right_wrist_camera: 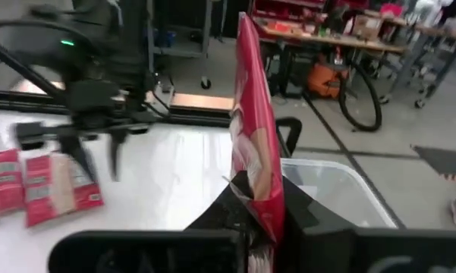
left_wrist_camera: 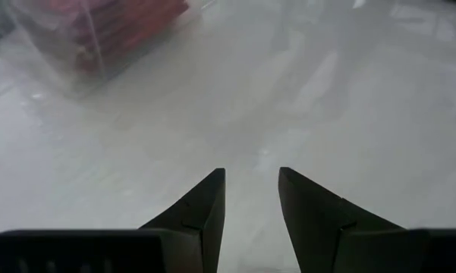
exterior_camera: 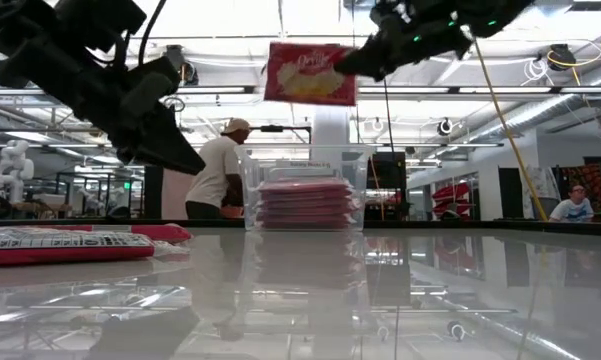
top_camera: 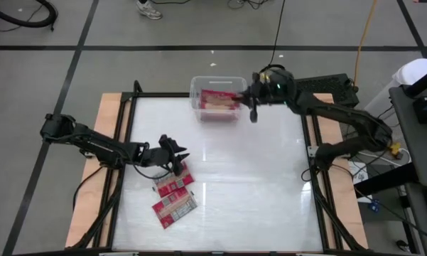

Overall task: Sort popcorn bags into baskets
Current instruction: Put the popcorn bag into the transparent bin

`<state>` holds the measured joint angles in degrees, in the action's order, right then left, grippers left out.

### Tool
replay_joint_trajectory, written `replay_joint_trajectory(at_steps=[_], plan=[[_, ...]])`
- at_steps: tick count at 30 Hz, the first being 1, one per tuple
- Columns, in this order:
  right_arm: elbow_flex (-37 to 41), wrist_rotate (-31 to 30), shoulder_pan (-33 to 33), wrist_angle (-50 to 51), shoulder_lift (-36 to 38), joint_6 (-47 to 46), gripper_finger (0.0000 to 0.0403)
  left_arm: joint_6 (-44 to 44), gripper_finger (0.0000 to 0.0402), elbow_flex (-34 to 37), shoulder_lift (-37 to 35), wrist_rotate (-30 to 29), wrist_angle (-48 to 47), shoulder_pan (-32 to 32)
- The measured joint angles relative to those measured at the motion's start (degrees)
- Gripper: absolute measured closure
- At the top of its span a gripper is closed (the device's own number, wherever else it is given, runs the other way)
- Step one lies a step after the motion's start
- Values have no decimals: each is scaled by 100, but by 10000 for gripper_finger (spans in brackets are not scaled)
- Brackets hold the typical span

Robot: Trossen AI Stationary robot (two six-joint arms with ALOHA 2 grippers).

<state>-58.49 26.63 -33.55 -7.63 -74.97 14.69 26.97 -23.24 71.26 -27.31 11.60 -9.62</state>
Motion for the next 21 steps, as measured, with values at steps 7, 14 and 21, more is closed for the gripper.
replay_joint_trajectory(at_steps=[7,14,21], plan=[[-954,261,-480,398,-1195,116,392,-6,273,0,0,-129,366,-189],[-1166,501,-853,320,-1990,-254,392,64,273,0,0,-129,366,-220],[-1164,512,-876,367,-2310,-344,383,86,273,0,0,-129,369,-226]])
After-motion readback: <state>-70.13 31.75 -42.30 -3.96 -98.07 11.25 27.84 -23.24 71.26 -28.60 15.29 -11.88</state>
